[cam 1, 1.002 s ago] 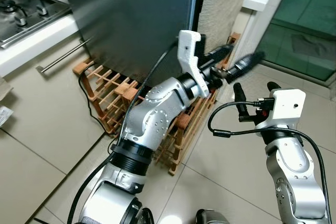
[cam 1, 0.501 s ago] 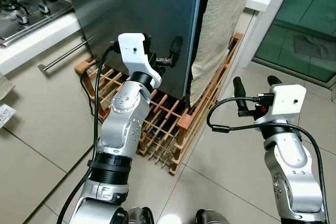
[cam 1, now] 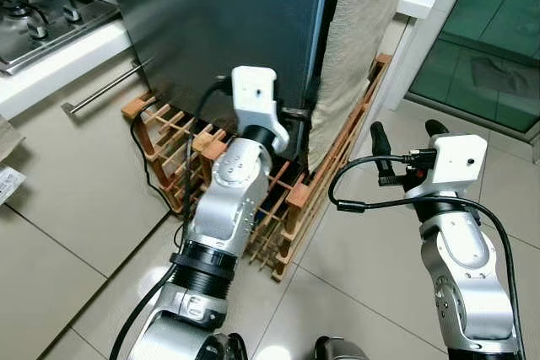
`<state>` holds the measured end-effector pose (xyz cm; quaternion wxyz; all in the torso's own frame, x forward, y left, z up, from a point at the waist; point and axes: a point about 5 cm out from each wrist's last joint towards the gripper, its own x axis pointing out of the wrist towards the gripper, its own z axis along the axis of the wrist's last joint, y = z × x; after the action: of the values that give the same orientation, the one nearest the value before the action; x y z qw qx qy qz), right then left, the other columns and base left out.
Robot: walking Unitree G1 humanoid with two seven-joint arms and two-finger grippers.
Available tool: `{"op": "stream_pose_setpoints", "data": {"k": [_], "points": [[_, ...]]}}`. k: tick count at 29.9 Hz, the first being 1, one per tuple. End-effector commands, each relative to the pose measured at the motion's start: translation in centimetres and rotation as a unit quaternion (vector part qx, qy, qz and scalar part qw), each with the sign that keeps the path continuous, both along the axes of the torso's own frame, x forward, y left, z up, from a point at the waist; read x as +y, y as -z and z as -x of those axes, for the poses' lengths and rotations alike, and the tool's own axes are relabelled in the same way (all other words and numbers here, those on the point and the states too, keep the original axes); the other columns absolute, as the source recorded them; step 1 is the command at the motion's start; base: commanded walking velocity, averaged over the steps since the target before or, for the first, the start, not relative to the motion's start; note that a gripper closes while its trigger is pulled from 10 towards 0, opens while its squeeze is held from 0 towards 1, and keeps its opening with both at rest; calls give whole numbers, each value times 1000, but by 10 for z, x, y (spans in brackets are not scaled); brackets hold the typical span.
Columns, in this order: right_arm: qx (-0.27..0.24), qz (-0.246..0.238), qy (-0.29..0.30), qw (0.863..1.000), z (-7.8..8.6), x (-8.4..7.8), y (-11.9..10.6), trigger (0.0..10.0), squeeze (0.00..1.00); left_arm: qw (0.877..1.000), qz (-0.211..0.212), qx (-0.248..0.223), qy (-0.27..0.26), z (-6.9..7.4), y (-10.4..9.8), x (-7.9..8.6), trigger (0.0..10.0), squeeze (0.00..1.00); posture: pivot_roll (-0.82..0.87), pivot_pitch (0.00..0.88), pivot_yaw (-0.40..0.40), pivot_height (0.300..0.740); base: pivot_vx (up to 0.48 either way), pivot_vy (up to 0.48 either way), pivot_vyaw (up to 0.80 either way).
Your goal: Restocking fridge
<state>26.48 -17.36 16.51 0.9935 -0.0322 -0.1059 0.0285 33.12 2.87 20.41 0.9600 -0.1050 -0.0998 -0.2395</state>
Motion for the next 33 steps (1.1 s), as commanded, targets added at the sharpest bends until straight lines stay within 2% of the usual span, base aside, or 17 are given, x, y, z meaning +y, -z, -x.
{"op": "stream_pose_setpoints", "data": {"k": [1, 6, 18, 21, 25, 28, 33], "points": [[1, 2, 11, 1000, 2, -4, 2, 10000, 200, 999, 16, -13, 34, 6, -10, -17, 10000, 0, -202, 123, 26, 732, 0, 0, 0], [2, 4, 14, 1000, 2, -5, 2, 10000, 200, 997, 20, -17, 67, 8, -12, -26, 10000, 0, -205, 123, 26, 732, 0, 0, 0], [3, 7, 11, 1000, 2, -4, 3, 10000, 196, 997, 29, -1, 76, -1, -15, -36, 10000, 0, -212, 123, 27, 732, 0, 0, 0], [5, 13, 13, 1000, 2, -4, 4, 10000, 200, 997, 26, -4, 76, -2, -16, -36, 10000, 0, -213, 123, 29, 732, 0, 0, 0], [8, 14, 15, 1000, 2, -4, 5, 10000, 196, 998, 24, 0, 66, -4, -14, -33, 10000, 0, -214, 125, 30, 732, 0, 0, -772], [9, 18, 14, 1000, 2, -4, 5, 10000, 200, 999, 27, 10, 42, -7, -9, -28, 10000, 0, -211, 125, 26, 732, 0, 0, 0], [10, 19, 11, 1000, 1, -3, 6, 10000, 204, 999, 32, 10, 33, -12, -12, -25, 10000, 0, -208, 124, 22, 732, 0, 0, 0]]}}
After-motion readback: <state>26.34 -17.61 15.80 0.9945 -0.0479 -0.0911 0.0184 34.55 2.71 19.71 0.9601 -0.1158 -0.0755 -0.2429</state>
